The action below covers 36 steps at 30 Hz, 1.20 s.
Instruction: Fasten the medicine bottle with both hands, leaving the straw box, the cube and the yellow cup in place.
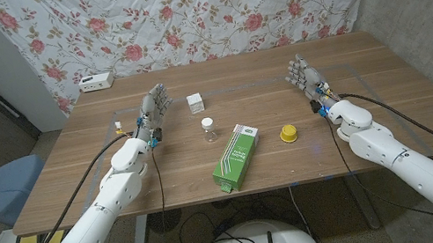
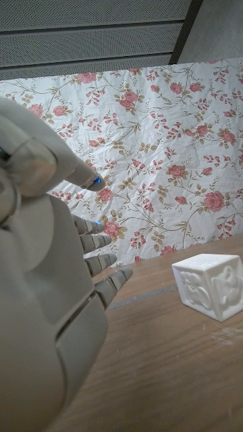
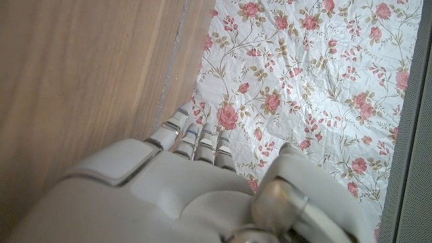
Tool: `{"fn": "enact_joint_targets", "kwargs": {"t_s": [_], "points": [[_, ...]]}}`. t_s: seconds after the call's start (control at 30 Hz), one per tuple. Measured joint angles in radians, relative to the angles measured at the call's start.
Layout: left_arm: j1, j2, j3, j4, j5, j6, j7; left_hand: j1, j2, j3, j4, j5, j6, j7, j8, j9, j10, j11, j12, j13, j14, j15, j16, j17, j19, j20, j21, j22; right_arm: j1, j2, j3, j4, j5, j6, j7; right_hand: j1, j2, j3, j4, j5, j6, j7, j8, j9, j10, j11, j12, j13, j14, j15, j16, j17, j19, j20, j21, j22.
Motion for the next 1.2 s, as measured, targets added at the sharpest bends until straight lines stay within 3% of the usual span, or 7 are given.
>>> {"fn": "enact_joint_targets", "kwargs": {"t_s": [0.67, 1.2], "points": [[0.037, 0.015, -0.001, -0.083, 0.045, 0.022, 0.097, 0.005, 0.004, 0.007, -0.007, 0.000, -0.006, -0.006, 0.000, 0.000, 0.005, -0.005, 0.000, 0.000, 0.000, 0.000, 0.000, -0.003, -0.001, -0.001, 0.000, 0.000, -0.013, -0.002, -0.007, 0.005, -0.033, 0.049, -0.002, 0.002, -0.002, 0.004, -0.004, 0.000, -0.021, 0.012, 0.000, -0.003, -0.026, -0.018, 0.000, -0.004, -0.010, -0.010, 0.000, -0.016, 0.000, 0.000, 0.000, 0.000], [0.085, 0.070, -0.005, -0.221, 0.093, 0.099, 0.185, 0.031, -0.015, -0.003, -0.042, 0.000, -0.013, -0.023, -0.004, 0.000, 0.006, -0.013, -0.008, 0.000, -0.004, -0.004, 0.000, -0.003, -0.010, -0.010, -0.004, 0.000, 0.006, 0.011, -0.004, 0.041, -0.034, 0.067, 0.004, 0.002, -0.002, 0.004, -0.004, 0.000, -0.021, 0.012, 0.000, -0.003, -0.025, -0.025, 0.000, -0.004, -0.006, -0.017, 0.000, -0.025, 0.000, 0.000, 0.000, 0.000]]}}
